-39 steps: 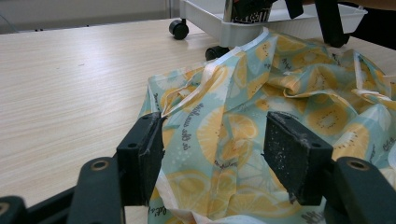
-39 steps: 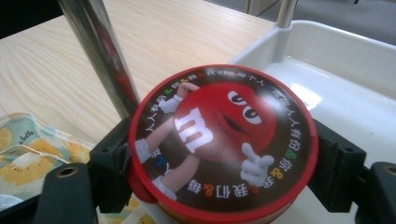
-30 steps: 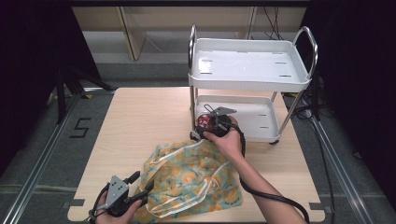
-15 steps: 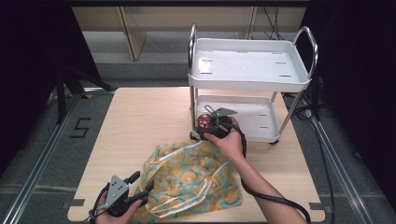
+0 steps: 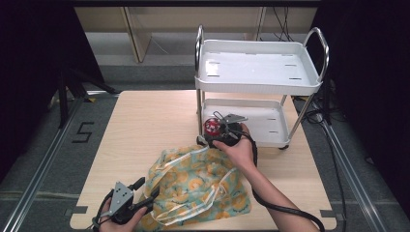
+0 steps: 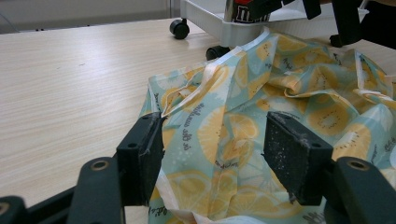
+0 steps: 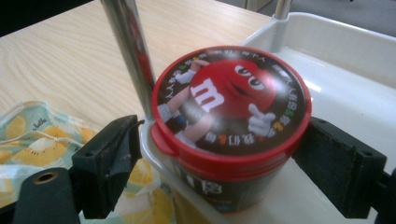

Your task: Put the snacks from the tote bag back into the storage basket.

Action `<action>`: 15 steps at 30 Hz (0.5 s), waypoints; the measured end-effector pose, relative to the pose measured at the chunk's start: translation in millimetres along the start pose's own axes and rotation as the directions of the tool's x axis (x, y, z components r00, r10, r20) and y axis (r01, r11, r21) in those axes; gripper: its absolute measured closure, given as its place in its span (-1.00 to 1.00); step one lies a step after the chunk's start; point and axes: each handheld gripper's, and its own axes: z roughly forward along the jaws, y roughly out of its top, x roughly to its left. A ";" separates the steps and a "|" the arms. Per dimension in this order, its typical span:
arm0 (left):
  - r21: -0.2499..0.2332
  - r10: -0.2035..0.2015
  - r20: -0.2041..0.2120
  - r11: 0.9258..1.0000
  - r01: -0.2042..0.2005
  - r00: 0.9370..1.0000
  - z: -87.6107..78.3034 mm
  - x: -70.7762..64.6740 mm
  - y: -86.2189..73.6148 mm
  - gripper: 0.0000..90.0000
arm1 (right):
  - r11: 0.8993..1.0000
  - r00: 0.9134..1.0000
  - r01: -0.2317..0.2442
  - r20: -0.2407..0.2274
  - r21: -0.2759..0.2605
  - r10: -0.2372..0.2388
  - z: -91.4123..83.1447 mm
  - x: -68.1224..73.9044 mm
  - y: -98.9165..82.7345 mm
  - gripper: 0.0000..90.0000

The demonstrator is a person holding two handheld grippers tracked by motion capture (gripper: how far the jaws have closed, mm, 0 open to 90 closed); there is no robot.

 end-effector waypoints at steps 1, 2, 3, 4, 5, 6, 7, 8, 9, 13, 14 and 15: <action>-0.005 -0.006 0.001 1.000 0.006 1.000 0.5 -0.4 0.0 -0.17 | 1.000 1.000 -0.016 -0.006 0.008 0.016 -1.7 1.8 -0.7 -0.64; -0.002 -0.003 0.000 1.000 0.003 1.000 0.1 -0.1 -0.1 -0.17 | 1.000 1.000 0.002 0.000 0.000 -0.002 -1.8 0.7 -0.9 -0.64; -0.002 -0.003 0.000 1.000 0.003 1.000 0.1 -0.1 -0.1 -0.17 | 1.000 1.000 0.002 0.000 0.000 -0.002 -1.8 0.7 -0.9 -0.64; -0.001 -0.001 0.000 1.000 0.001 1.000 -0.1 0.1 -0.1 -0.17 | 1.000 1.000 0.006 0.004 -0.004 -0.006 -2.9 0.6 -1.3 -0.64; 0.000 0.000 0.000 1.000 0.000 1.000 -0.2 0.2 -0.1 -0.17 | 1.000 1.000 0.013 -0.002 -0.002 -0.013 -3.2 0.7 -1.8 -0.64; 0.000 -0.001 -0.001 1.000 0.001 1.000 -0.3 0.2 -0.1 -0.17 | 1.000 1.000 -0.018 -0.006 0.010 0.018 -5.7 3.0 -2.9 -0.64; 0.000 -0.001 -0.001 1.000 0.001 1.000 -0.3 0.2 -0.1 -0.17 | 1.000 1.000 -0.005 -0.005 0.007 0.005 -6.8 2.3 -3.3 -0.64; 0.000 0.000 -0.002 1.000 0.000 1.000 -0.6 0.1 0.0 -0.17 | 1.000 1.000 -0.006 -0.005 0.007 0.006 -7.9 2.3 -4.0 -0.64; -0.001 -0.001 -0.002 1.000 0.001 1.000 -0.6 0.0 0.1 -0.17 | 1.000 1.000 -0.003 -0.005 0.008 0.003 -8.8 1.9 -4.8 -0.64; -0.001 0.000 -0.003 1.000 0.000 1.000 -0.5 0.2 0.0 -0.17 | 1.000 1.000 0.002 -0.009 0.005 -0.002 -12.1 1.1 -7.3 -0.64; -0.001 -0.001 -0.003 1.000 0.001 1.000 -0.8 0.3 0.1 -0.17 | 1.000 1.000 -0.005 -0.005 0.002 0.005 -13.4 1.5 -7.9 -0.64; -0.002 -0.003 -0.004 1.000 0.003 1.000 -0.7 0.3 0.0 -0.17 | 1.000 1.000 0.004 -0.010 -0.002 -0.004 -14.9 0.9 -8.3 -0.64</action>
